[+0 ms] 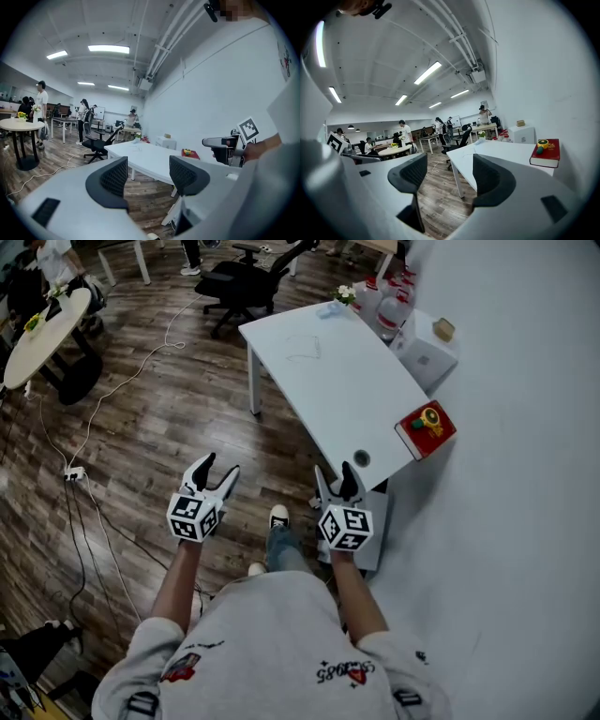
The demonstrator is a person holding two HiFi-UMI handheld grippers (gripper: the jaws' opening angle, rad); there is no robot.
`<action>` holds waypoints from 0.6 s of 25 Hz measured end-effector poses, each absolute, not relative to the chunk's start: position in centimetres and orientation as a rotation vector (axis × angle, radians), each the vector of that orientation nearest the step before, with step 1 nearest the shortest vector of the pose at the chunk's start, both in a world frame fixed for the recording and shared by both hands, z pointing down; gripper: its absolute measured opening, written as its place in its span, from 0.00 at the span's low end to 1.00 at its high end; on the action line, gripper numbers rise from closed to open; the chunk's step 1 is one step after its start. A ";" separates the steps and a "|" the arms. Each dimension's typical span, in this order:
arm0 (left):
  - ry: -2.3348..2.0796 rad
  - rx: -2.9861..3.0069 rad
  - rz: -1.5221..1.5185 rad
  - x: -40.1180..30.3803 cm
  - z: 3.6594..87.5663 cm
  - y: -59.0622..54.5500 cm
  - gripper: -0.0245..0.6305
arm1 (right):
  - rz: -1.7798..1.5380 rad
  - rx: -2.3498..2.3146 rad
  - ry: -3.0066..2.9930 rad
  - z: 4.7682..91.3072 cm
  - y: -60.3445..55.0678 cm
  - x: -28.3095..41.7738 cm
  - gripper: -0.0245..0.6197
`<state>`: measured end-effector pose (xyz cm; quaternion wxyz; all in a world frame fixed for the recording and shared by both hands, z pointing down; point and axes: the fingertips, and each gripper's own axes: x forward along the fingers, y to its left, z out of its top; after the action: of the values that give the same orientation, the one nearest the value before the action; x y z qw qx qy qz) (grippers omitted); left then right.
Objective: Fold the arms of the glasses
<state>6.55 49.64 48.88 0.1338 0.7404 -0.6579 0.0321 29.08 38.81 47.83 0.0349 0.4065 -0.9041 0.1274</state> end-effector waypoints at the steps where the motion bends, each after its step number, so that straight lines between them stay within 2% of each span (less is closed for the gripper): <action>1: -1.905 2.150 0.102 6.0 48.8 48.3 0.45 | 0.402 1.250 -2.782 47.9 37.4 28.4 0.49; 15: -1.942 2.131 0.166 0.3 47.1 27.9 0.45 | 0.496 1.179 -2.829 47.7 15.1 20.8 0.48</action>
<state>0.27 27.87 47.11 0.1264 0.7320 -0.6670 0.0571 20.81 15.09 47.74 0.0185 0.3798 -0.9110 0.1596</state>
